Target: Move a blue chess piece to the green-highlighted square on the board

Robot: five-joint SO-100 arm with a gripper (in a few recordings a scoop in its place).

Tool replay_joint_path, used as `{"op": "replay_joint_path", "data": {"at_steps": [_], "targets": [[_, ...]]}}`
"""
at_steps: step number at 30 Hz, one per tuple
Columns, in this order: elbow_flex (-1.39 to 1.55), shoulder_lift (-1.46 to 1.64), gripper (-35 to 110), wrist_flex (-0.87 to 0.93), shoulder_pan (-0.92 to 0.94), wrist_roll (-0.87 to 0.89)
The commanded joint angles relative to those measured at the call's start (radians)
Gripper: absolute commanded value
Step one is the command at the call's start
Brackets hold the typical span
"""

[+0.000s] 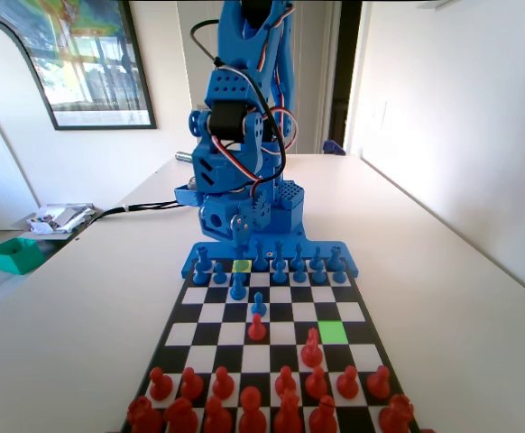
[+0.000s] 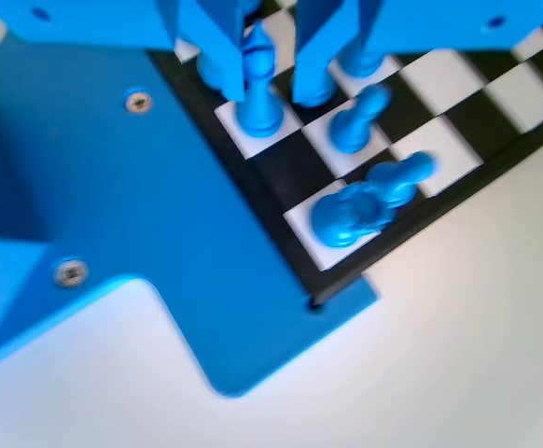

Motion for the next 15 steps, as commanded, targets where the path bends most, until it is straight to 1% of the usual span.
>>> {"op": "replay_joint_path", "data": {"at_steps": [1, 3, 11, 15], "targets": [[0.018, 0.005, 3, -0.026, 0.002, -0.19], [0.028, 0.005, 1, -0.031, 0.0, -0.19], [0.051, 0.008, 1, -0.06, 0.008, -0.198], [0.014, 0.02, 1, 0.002, 0.029, -0.216]]}}
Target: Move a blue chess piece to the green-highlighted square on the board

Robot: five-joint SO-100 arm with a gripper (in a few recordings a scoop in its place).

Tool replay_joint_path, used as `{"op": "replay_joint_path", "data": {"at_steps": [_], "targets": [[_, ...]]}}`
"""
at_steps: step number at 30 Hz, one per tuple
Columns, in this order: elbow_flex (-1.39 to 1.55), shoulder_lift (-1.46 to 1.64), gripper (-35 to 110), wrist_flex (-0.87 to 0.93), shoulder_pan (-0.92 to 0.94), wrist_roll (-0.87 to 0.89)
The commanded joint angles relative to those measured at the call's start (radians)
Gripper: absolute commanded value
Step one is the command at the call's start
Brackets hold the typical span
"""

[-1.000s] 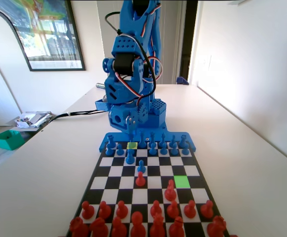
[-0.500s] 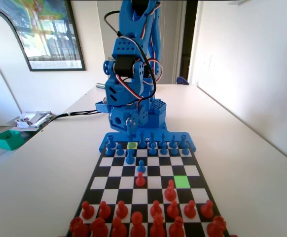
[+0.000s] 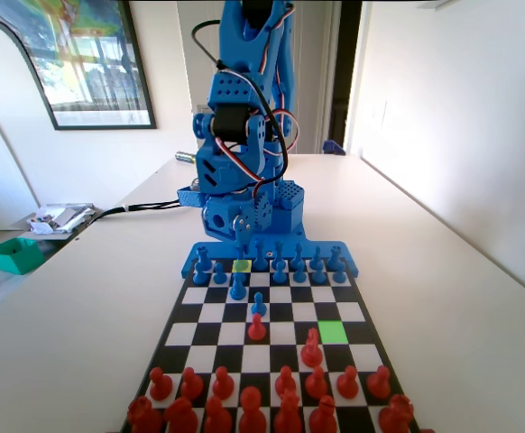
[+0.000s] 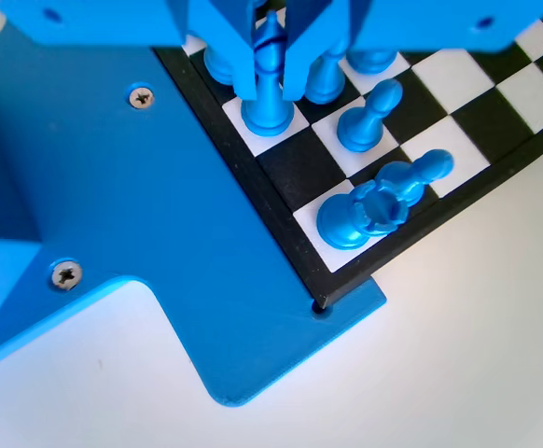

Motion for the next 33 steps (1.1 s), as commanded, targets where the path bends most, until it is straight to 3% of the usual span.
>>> {"op": "replay_joint_path", "data": {"at_steps": [1, 11, 16, 24, 33], "targets": [[-0.04, 0.021, 1, 0.081, 0.031, -0.219], [-0.342, 0.069, 1, 0.517, 0.058, -0.218], [-0.488, 0.069, 1, 0.649, 0.031, -0.143], [-0.658, 0.069, 1, 0.718, -0.083, 0.178], [-0.825, -0.005, 1, 0.712, -0.241, 0.69]]}}
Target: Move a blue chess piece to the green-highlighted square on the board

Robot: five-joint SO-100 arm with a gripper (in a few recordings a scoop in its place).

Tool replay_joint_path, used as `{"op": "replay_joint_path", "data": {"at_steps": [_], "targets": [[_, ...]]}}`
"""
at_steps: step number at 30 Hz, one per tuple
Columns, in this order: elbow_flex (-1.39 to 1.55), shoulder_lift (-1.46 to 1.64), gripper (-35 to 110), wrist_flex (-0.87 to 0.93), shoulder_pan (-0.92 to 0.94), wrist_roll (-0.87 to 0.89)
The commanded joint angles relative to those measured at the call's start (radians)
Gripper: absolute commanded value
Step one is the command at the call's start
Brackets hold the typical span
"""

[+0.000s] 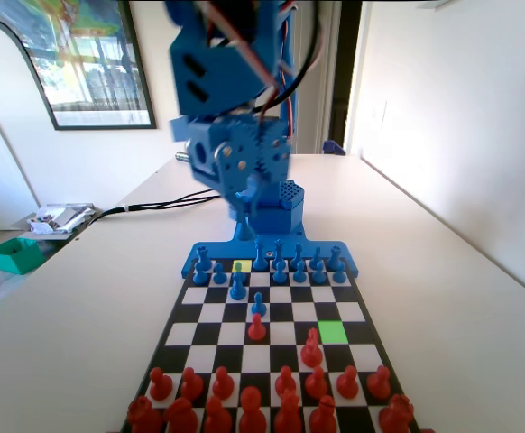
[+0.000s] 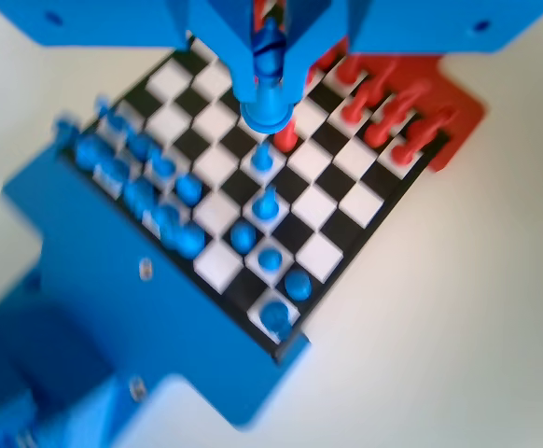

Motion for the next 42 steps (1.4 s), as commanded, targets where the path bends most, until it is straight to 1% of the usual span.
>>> {"op": "replay_joint_path", "data": {"at_steps": [1, 8, 15, 27, 32, 42], "targets": [[-0.1, -0.017, 1, -0.014, -0.052, 0.216], [-0.192, -0.173, 1, -0.124, -0.167, 0.454], [-0.273, -0.313, 1, -0.127, -0.275, 0.584], [-0.302, -0.512, 1, -0.204, -0.388, 0.68], [-0.347, -0.6, 1, -0.235, -0.41, 0.695], [-0.354, -0.678, 1, -0.282, -0.437, 0.698]]}}
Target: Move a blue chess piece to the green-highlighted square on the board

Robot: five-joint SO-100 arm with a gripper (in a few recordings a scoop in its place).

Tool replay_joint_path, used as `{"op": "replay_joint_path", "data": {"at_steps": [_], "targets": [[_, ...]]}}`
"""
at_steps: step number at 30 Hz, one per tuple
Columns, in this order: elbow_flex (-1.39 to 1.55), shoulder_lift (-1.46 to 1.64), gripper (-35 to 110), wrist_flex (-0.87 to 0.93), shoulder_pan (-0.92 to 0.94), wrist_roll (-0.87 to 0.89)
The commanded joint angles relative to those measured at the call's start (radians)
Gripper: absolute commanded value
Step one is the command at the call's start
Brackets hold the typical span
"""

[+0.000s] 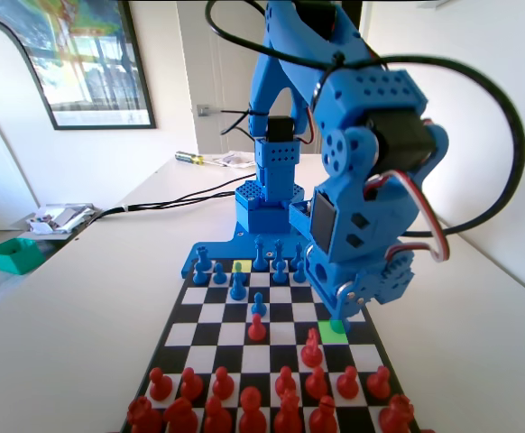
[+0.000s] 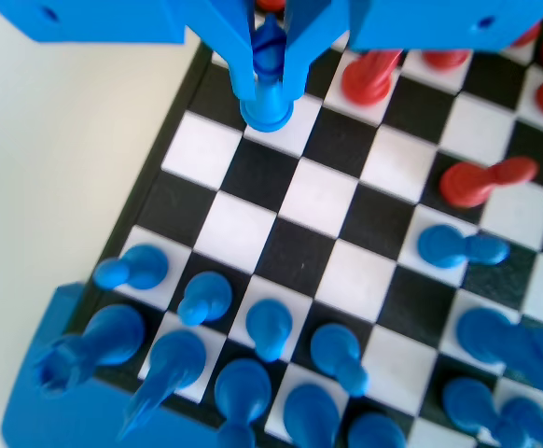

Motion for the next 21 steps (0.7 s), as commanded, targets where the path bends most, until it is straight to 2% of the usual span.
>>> {"op": "replay_joint_path", "data": {"at_steps": [1, 12, 21], "targets": [[-0.041, 0.02, 1, -0.009, -0.02, -0.009], [-0.041, 0.017, 1, -0.014, -0.015, -0.009], [-0.041, 0.018, 8, -0.021, 0.0, -0.011]]}}
